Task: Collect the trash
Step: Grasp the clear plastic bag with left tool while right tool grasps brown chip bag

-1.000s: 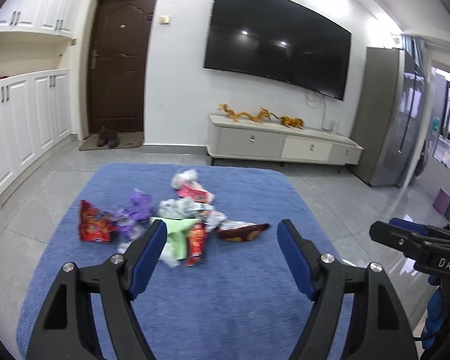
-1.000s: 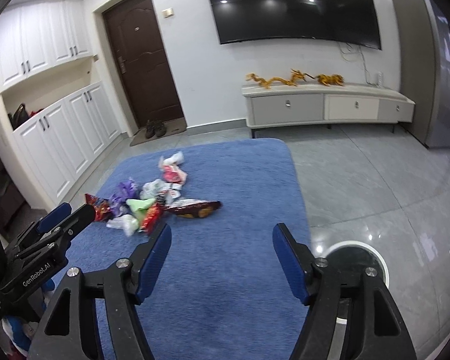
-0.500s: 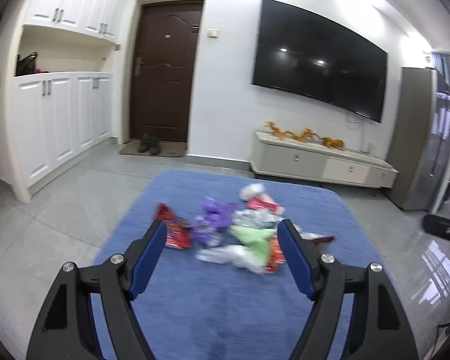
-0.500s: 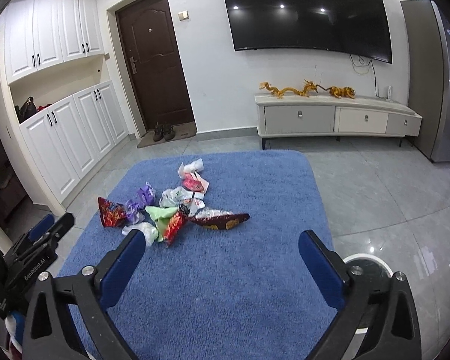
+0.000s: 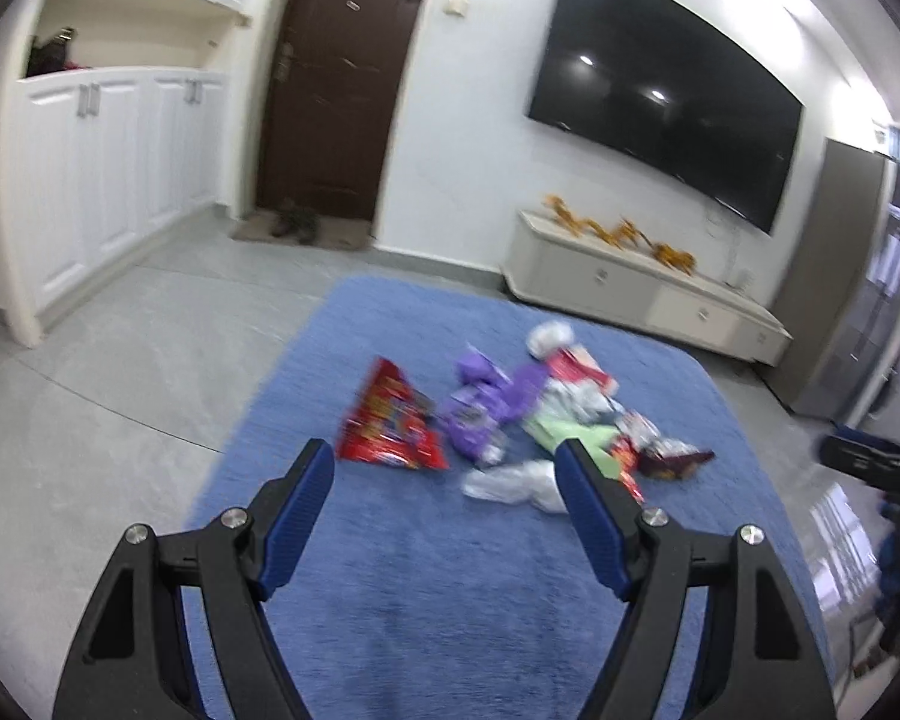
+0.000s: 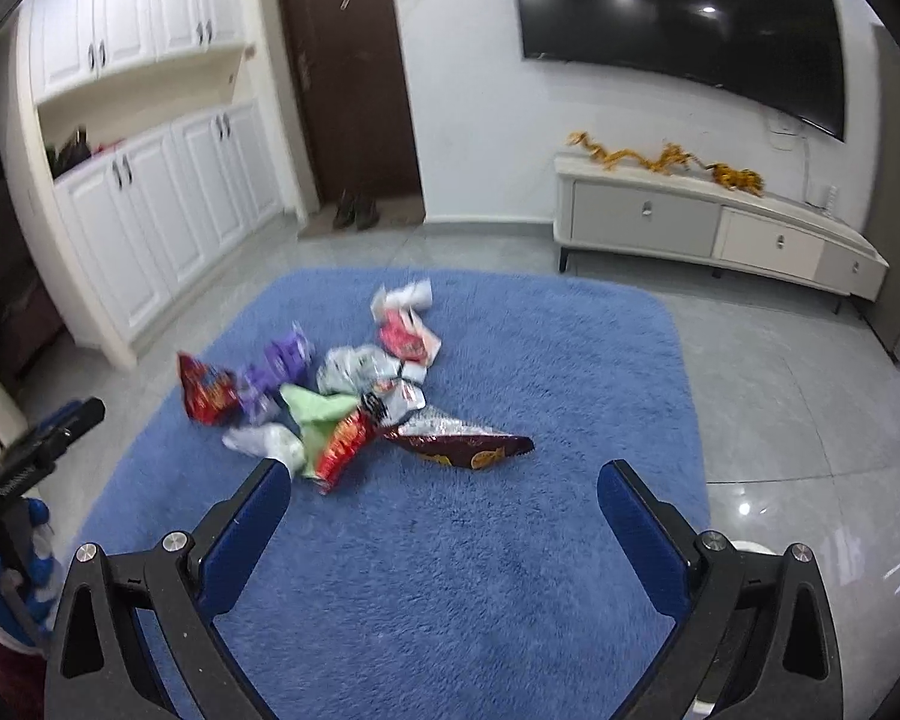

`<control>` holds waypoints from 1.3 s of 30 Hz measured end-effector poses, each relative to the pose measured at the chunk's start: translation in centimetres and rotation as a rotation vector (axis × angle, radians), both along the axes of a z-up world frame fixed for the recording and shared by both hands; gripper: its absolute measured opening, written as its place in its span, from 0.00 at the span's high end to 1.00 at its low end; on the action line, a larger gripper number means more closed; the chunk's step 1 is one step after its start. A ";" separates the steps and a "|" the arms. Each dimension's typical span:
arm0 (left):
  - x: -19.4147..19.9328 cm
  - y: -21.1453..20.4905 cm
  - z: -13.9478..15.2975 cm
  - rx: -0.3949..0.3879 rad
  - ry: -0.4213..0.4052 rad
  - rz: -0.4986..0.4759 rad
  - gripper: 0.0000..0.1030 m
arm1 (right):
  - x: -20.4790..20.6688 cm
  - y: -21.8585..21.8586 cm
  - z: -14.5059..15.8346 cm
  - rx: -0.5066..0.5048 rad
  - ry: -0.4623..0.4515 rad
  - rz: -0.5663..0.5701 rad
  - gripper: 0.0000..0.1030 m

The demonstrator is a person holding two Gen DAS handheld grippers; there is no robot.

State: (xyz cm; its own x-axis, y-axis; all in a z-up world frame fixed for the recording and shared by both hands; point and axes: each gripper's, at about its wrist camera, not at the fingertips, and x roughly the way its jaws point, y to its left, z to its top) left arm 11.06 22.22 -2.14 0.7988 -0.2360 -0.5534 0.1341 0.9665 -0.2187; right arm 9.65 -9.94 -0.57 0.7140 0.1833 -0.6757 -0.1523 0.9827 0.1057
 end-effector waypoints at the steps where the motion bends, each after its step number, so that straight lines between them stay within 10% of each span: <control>1: 0.4 -0.7 -0.4 0.000 0.011 -0.024 0.27 | 0.9 0.2 -0.6 -0.012 0.018 0.011 0.00; 23: 10.0 -9.4 -9.3 0.032 0.286 -0.069 0.33 | 11.9 2.5 -10.4 -0.108 0.195 0.279 0.26; 32: 7.7 -9.8 -9.2 0.010 0.278 -0.110 0.78 | 10.3 1.7 -10.8 -0.116 0.180 0.270 0.60; 39: 4.1 -8.8 -8.4 0.005 0.256 -0.096 0.84 | 6.3 1.1 -10.1 -0.074 0.168 0.267 0.66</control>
